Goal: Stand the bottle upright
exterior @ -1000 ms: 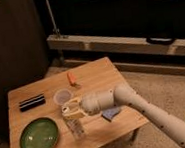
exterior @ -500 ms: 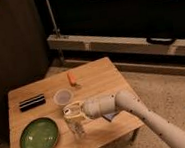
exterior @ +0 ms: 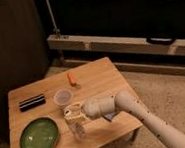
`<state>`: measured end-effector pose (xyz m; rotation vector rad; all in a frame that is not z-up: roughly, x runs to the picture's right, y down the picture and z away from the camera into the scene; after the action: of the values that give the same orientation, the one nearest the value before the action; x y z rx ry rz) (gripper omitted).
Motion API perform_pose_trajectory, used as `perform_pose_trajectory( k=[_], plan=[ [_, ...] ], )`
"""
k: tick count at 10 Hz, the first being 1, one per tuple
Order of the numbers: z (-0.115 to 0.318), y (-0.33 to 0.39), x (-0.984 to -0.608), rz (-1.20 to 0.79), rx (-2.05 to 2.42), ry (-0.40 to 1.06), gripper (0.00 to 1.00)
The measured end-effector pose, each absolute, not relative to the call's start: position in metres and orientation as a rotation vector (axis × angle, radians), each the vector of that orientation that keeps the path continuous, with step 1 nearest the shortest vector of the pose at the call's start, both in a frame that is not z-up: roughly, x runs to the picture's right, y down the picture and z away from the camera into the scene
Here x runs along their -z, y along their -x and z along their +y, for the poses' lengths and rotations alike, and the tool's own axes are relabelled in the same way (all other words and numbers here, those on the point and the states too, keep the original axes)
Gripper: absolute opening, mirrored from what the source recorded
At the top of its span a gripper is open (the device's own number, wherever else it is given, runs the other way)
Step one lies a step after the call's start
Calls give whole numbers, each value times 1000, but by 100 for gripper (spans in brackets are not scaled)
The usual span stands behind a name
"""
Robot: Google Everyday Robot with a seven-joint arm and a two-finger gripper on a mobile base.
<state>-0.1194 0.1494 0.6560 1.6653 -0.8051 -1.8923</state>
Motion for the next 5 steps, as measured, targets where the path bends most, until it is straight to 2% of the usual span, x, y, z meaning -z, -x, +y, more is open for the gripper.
perform_pose_trajectory(
  k=[5],
  plan=[
    [154, 119, -658, -845, 1900, -1665, 4]
  ],
)
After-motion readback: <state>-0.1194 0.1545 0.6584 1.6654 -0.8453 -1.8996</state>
